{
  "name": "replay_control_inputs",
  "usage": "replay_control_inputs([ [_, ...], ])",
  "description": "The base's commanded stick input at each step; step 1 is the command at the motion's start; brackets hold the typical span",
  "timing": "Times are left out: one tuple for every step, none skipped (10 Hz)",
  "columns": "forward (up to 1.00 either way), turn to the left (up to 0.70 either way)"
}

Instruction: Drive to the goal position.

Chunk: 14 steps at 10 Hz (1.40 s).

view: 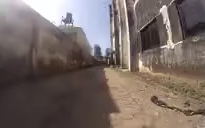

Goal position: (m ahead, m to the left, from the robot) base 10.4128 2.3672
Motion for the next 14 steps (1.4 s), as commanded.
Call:
replay_control_inputs([
  [1.00,0.00],
  [1.00,0.00],
  [1.00,0.00],
  [1.00,0.00],
  [1.00,0.00],
  [1.00,0.00],
  [1.00,0.00],
  [1.00,0.00],
  [1.00,0.00],
  [1.00,0.00],
  [1.00,0.02],
  [1.00,0.15],
  [1.00,0.26],
  [1.00,0.11],
])
